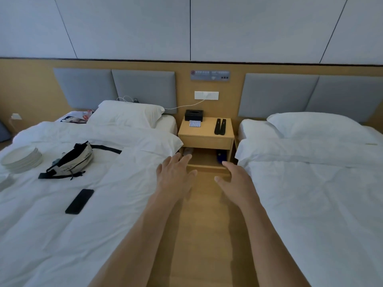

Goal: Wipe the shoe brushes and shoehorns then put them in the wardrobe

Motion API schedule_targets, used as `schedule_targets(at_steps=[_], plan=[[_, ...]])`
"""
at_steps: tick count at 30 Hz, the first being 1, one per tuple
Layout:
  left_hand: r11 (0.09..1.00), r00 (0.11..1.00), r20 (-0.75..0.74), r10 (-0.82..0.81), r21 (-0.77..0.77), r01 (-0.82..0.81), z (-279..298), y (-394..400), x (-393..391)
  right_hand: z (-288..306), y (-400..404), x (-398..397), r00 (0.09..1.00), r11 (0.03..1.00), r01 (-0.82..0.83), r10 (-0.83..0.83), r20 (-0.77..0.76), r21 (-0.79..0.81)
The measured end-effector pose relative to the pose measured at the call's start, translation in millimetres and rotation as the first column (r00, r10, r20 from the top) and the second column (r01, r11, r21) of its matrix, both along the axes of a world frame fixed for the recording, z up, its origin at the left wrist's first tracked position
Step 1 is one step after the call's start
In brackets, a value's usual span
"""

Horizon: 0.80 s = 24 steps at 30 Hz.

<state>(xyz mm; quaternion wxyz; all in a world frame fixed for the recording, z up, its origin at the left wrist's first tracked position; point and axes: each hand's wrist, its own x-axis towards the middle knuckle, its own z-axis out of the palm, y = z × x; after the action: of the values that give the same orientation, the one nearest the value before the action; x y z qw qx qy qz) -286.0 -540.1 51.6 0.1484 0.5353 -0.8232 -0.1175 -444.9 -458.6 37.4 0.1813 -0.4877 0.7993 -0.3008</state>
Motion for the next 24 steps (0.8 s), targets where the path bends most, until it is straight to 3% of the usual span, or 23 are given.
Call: schedule_targets(at_steps=[7,17,24], plan=[[0.997,0.999,-0.018,-0.046,0.053,0.047,-24.2,-118.0,-70.0,-11.6,-99.6,-66.4,0.999,0.999,0.045,-0.045,0.002,0.028],[0.963,0.965,-0.119,-0.233,0.113,0.246,-43.2,-297.8,-194.4,-22.5,-256.2,-162.0,0.976,0.975,0.217,-0.217,-0.016,0.041],[0.936,0.944,-0.068,-0.323,0.125,0.329,-32.0,-439.4,-260.9,-9.2,-391.8,-212.4,0.958,0.956,0.287,-0.285,-0.035,0.064]])
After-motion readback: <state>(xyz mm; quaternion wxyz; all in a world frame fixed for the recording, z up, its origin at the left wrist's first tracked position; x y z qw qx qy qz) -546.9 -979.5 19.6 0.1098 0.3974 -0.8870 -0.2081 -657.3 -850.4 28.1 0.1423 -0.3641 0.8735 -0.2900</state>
